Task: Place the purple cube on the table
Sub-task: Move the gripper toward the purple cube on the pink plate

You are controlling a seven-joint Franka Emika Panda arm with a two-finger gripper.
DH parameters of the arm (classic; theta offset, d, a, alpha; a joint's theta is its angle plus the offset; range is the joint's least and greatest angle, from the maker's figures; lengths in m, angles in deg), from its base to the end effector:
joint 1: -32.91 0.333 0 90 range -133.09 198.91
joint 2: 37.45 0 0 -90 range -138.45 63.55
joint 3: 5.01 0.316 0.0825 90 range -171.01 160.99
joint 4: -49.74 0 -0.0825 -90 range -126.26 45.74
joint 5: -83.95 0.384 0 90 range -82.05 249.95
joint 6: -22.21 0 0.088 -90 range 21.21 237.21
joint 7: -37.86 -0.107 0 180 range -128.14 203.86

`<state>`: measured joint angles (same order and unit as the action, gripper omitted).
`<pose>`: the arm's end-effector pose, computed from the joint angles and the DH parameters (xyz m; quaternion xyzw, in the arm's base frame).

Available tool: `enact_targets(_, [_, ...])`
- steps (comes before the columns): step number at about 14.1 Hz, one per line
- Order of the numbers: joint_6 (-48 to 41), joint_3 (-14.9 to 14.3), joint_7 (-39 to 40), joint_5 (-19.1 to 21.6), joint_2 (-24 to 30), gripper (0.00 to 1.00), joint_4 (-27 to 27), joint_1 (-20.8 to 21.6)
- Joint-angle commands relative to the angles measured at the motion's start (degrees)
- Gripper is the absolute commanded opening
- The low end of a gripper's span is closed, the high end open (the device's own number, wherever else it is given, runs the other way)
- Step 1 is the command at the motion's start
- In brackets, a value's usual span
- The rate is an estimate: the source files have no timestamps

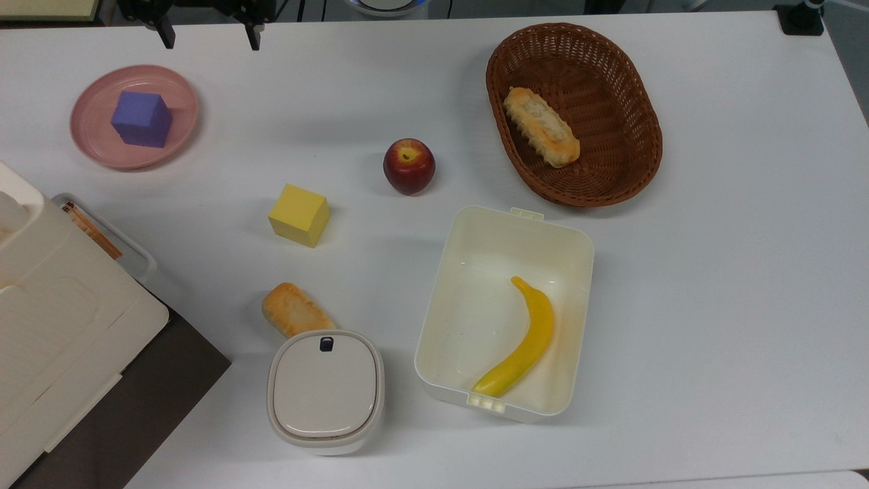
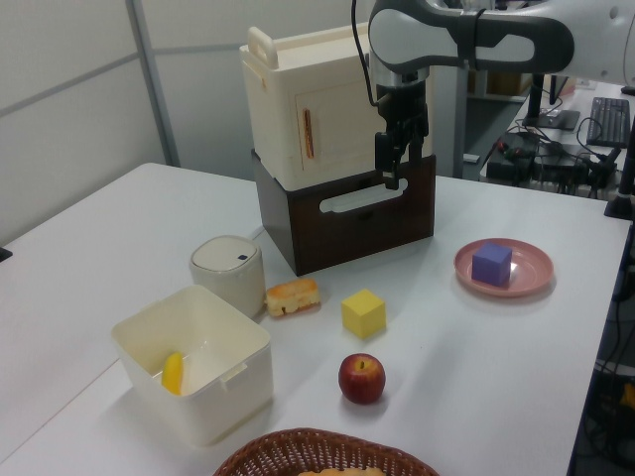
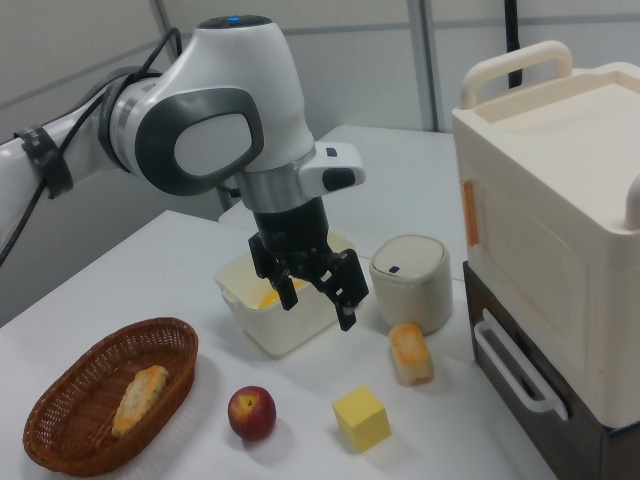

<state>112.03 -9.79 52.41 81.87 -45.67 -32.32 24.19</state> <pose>0.5817 -0.1398 0.6073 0.9997 0.0096 -0.0095 0.0225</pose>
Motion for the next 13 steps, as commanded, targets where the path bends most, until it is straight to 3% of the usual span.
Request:
enact_targets(1, [-1.0, -0.2, 0.9, -0.5, 0.8, 1.0, -0.8, -1.0])
enact_targets(3, [-1.1, -0.1, 1.4, -0.4, 0.8, 1.0, -0.9, -3.1])
enact_targets(13, [-2.3, -0.2, 18.5, -1.2, -4.2, 1.0, -3.5, -15.8])
